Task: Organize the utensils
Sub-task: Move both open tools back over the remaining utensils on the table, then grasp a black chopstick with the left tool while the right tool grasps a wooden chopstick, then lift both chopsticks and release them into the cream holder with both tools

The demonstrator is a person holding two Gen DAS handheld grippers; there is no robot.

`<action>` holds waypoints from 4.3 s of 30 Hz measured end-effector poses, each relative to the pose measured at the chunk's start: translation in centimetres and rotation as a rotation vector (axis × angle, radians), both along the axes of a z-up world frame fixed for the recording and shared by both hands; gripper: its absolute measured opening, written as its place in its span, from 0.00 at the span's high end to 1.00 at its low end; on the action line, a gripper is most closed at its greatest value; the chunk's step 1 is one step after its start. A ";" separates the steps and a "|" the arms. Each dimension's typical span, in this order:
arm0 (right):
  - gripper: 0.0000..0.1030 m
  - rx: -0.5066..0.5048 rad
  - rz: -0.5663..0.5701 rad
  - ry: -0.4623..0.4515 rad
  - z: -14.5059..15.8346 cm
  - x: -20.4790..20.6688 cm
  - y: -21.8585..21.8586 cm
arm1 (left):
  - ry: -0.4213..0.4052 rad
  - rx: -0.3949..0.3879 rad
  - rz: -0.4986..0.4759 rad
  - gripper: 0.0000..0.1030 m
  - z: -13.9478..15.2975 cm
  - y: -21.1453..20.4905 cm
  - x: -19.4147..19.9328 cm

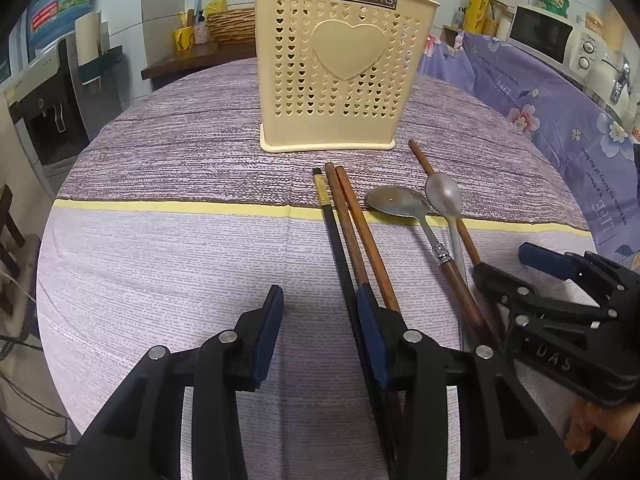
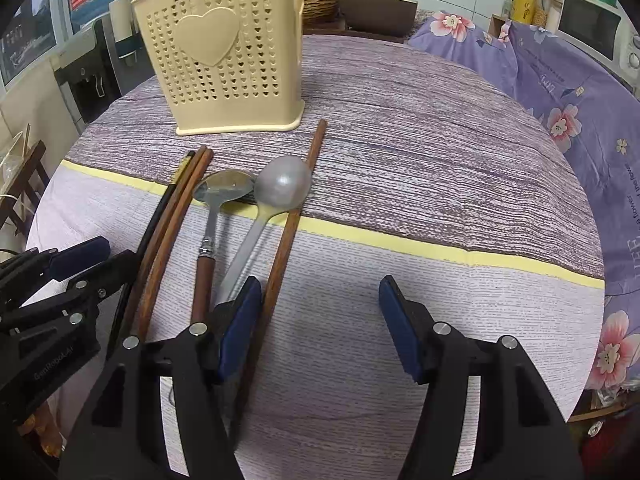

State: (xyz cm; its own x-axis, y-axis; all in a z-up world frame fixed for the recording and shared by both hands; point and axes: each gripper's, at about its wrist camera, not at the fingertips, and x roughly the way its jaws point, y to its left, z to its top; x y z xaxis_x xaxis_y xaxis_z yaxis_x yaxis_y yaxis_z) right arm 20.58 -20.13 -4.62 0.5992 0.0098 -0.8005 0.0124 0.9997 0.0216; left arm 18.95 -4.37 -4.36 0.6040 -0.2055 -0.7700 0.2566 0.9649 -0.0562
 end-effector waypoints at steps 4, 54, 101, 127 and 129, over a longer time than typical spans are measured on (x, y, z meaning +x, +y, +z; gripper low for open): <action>0.41 -0.004 -0.053 -0.002 0.1 -0.5 -2.6 | 0.016 -0.011 0.020 0.62 0.1 1.6 0.4; 0.92 0.086 0.127 0.001 1.3 12.3 -2.1 | 0.043 -0.003 0.062 0.91 0.5 1.3 8.2; 0.93 0.196 0.145 -0.446 22.7 1.9 -7.4 | -0.389 -0.259 -0.035 0.93 20.7 6.4 2.6; 0.93 0.272 0.102 -0.488 22.9 11.0 -2.6 | -0.438 -0.327 0.105 0.93 19.4 4.9 10.9; 0.93 0.283 0.094 -0.467 21.8 11.3 -2.8 | -0.411 -0.328 0.107 0.93 18.2 5.0 11.1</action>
State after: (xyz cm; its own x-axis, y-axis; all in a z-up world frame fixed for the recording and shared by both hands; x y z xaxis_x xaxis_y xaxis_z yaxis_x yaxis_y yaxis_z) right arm 31.90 -22.90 17.23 0.8760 0.2569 -0.4082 -0.1522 0.9504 0.2713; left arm 30.03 0.61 13.87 0.8732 -0.3160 -0.3710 0.2219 0.9356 -0.2747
